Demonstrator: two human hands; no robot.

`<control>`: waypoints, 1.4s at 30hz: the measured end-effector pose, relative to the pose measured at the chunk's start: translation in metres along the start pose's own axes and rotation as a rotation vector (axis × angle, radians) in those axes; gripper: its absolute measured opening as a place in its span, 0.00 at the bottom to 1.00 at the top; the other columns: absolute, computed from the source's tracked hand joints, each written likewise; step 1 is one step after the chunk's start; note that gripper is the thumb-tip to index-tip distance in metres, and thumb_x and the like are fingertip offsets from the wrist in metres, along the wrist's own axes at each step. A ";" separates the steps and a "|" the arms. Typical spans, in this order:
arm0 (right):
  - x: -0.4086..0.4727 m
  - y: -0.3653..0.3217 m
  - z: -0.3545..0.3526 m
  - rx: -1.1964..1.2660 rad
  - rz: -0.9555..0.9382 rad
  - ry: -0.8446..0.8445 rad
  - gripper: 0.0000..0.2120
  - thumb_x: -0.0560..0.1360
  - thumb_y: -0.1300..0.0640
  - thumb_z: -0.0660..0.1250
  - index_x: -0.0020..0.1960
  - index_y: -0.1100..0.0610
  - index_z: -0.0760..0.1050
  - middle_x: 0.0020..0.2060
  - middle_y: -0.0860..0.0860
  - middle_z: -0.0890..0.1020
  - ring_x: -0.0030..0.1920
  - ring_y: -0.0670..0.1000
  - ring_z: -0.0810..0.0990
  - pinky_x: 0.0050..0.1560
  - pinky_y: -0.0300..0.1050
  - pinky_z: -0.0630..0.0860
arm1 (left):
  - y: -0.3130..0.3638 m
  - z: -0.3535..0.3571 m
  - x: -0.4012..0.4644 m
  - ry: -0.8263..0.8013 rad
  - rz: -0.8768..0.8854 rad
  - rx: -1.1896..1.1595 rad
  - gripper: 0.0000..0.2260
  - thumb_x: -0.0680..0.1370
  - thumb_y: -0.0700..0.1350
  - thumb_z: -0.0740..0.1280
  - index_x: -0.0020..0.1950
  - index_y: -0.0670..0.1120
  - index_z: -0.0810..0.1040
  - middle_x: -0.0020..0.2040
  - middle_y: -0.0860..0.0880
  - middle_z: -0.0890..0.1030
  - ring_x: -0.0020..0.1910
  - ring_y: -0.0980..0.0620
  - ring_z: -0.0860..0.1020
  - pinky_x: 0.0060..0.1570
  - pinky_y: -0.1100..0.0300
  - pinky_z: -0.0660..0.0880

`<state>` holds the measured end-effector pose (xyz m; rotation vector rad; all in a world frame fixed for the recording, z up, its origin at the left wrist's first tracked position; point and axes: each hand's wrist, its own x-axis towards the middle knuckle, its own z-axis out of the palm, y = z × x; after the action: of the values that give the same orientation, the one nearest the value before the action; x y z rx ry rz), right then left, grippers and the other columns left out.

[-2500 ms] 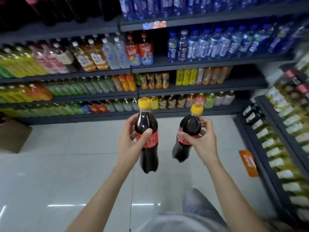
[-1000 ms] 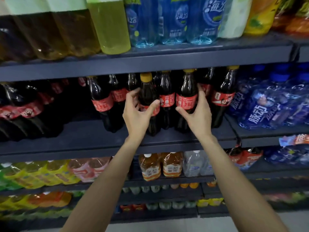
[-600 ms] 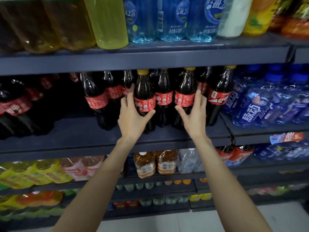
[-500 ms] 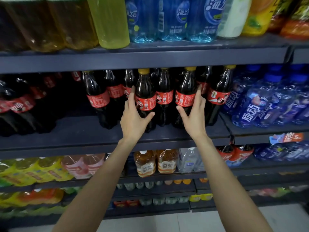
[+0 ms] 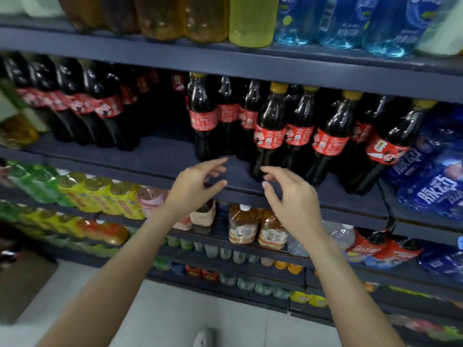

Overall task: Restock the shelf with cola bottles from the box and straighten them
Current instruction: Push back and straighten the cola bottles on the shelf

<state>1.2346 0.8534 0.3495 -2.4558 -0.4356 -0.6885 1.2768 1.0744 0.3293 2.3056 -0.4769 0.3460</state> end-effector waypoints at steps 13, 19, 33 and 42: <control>0.110 -0.118 0.167 -0.076 -0.202 0.008 0.14 0.77 0.59 0.63 0.62 0.57 0.75 0.54 0.52 0.80 0.52 0.55 0.79 0.44 0.53 0.80 | -0.184 -0.143 0.013 0.665 0.080 0.325 0.20 0.76 0.45 0.69 0.67 0.42 0.72 0.61 0.42 0.76 0.60 0.44 0.72 0.59 0.61 0.68; 0.177 -0.131 0.239 -0.172 0.022 0.131 0.19 0.77 0.57 0.63 0.68 0.56 0.70 0.61 0.56 0.76 0.58 0.58 0.77 0.47 0.53 0.78 | -0.231 -0.162 0.049 0.626 0.149 0.346 0.32 0.74 0.50 0.71 0.72 0.40 0.64 0.66 0.36 0.70 0.63 0.42 0.66 0.63 0.50 0.67; 0.279 -0.088 0.318 -0.348 0.421 0.160 0.36 0.77 0.67 0.59 0.78 0.51 0.44 0.72 0.68 0.56 0.57 0.65 0.76 0.52 0.55 0.75 | -0.265 -0.151 0.070 0.656 0.372 0.333 0.35 0.72 0.49 0.74 0.73 0.41 0.62 0.67 0.42 0.67 0.62 0.50 0.66 0.61 0.57 0.67; 0.286 -0.076 0.317 -0.104 0.505 0.189 0.33 0.79 0.60 0.60 0.76 0.58 0.45 0.61 0.63 0.75 0.56 0.63 0.78 0.52 0.51 0.72 | -0.264 -0.149 0.071 0.664 0.387 0.318 0.33 0.72 0.47 0.74 0.72 0.40 0.63 0.67 0.45 0.64 0.62 0.49 0.67 0.61 0.58 0.67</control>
<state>1.5550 1.1429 0.3123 -2.4189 0.2944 -0.7230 1.4396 1.3377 0.2952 2.1988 -0.5444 1.4047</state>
